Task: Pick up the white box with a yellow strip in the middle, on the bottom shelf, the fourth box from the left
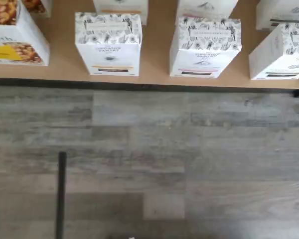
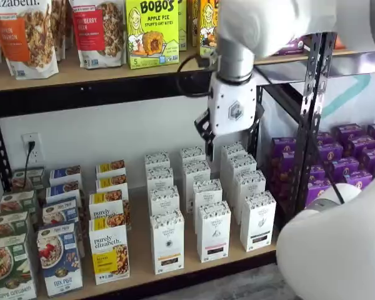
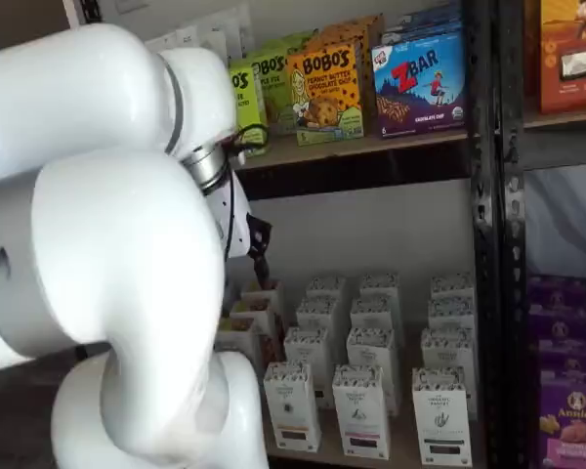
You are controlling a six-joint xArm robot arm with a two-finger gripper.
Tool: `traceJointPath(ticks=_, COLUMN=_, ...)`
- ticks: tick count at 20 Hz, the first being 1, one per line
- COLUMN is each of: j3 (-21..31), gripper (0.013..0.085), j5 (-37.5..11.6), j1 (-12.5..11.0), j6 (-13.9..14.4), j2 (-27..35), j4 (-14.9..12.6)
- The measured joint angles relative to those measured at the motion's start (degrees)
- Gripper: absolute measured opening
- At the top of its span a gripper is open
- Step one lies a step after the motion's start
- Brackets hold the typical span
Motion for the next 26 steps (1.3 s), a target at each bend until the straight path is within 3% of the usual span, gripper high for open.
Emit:
traceJointPath(ticks=4, j3=1.2, gripper=0.085, j5=-4.8, j1=2.6, j6=3.9, j2=5.1, j4=-1.4)
traceJointPath(ticks=8, j3=2.5, gripper=0.085, j5=-11.5, j1=3.6, j6=4.1, j2=9.7, j4=1.4)
traceJointPath(ticks=12, j3=3.6, gripper=0.085, j5=-20.9, j1=5.2, j6=5.7, j2=15.5, j4=2.2)
traceJointPath(ticks=16, j3=2.6, gripper=0.085, j5=-27.0, j1=6.3, j6=6.8, j2=22.3, j4=2.6)
traceJointPath(ticks=18, j3=1.6, gripper=0.085, j5=-31.1, j1=6.7, j6=6.6, j2=27.2, j4=3.7)
traceJointPath(ticks=26, j3=-2.9, gripper=0.085, j5=-38.5, j1=6.7, j6=5.6, j2=41.5, j4=5.2)
